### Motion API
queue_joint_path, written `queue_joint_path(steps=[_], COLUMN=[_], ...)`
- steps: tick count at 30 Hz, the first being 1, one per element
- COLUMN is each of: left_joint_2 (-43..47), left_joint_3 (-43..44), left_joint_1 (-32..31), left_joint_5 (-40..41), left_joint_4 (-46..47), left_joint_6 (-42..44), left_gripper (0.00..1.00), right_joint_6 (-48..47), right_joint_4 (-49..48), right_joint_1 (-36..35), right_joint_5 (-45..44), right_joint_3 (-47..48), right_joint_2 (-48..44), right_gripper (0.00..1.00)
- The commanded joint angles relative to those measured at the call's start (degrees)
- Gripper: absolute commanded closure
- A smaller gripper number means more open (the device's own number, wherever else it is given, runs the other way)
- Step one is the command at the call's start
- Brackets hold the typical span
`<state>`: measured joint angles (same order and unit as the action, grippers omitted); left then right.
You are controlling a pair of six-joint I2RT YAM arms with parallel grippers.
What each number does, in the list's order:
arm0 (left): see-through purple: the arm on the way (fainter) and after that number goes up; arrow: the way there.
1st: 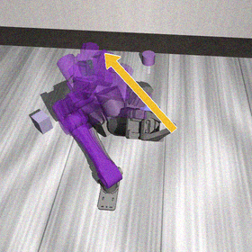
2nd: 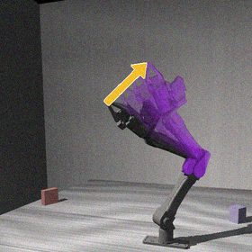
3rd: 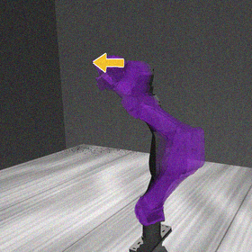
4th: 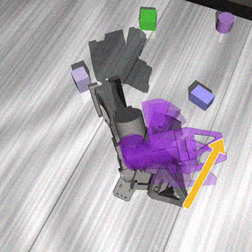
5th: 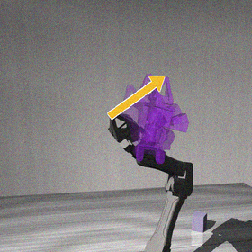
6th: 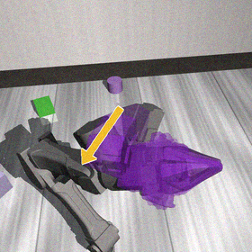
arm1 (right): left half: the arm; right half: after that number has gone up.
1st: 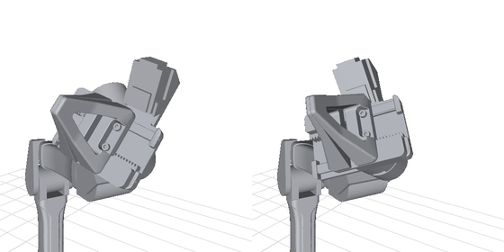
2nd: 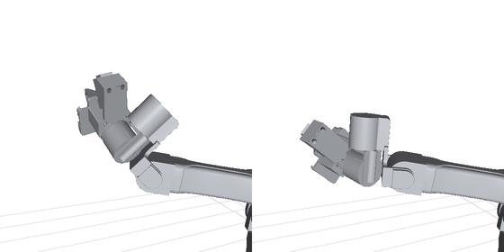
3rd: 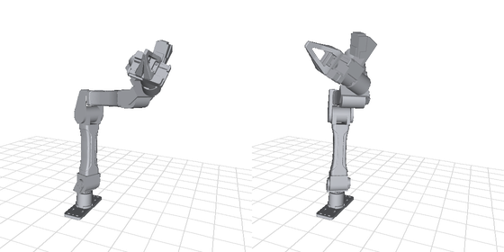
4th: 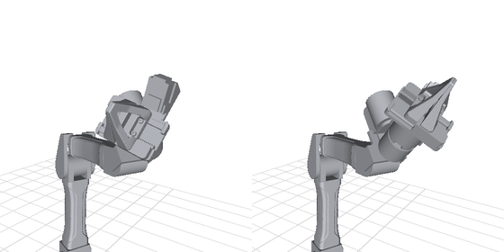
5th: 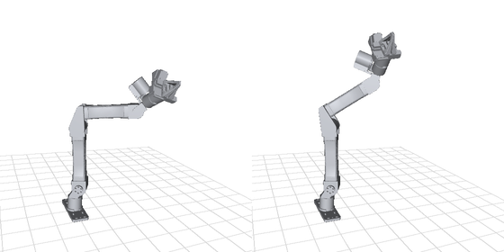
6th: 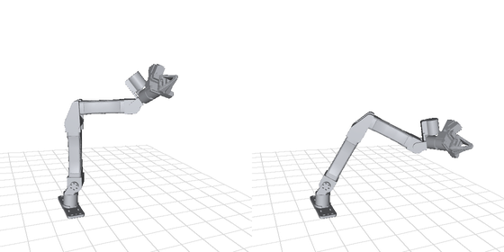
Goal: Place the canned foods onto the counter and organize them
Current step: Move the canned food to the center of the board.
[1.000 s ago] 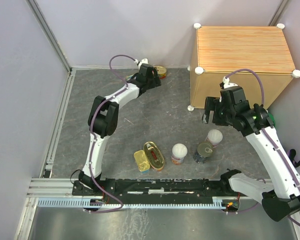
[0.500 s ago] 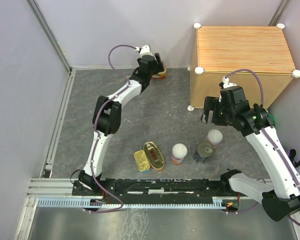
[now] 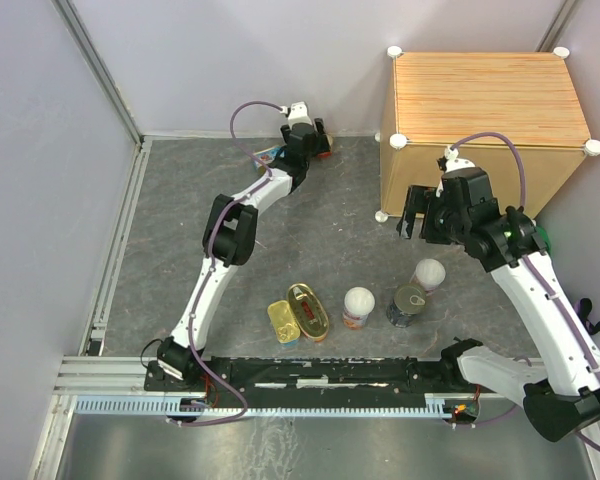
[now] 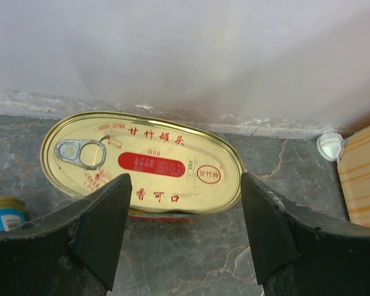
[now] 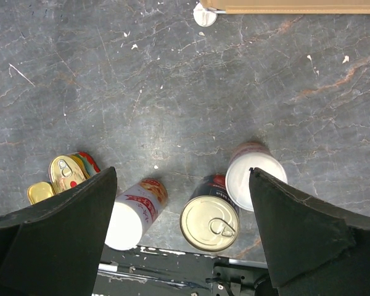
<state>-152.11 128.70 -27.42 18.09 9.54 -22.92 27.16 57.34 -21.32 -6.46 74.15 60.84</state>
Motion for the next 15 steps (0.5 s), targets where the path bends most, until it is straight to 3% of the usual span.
queue_joint_path(steps=[1, 6, 15], left_joint_2=[-2.4, -4.9, -6.7], left_joint_3=[6.2, 9.9, 14.8], left_joint_1=[0.3, 0.7, 1.6], left_joint_5=[2.0, 0.8, -5.3], left_joint_4=[2.8, 0.4, -13.2], left_joint_6=[3.8, 5.4, 7.0], left_gripper=[0.22, 0.22, 0.26], right_joint_6=[-0.5, -1.2, -1.0], right_joint_4=[-3.6, -4.6, -7.2], right_joint_1=[0.1, 0.1, 0.1], right_joint_5=[0.2, 0.2, 1.6], right_joint_3=[0.6, 0.6, -0.7], right_joint_2=[0.6, 2.1, 3.4], right_gripper=[0.05, 0.05, 0.04])
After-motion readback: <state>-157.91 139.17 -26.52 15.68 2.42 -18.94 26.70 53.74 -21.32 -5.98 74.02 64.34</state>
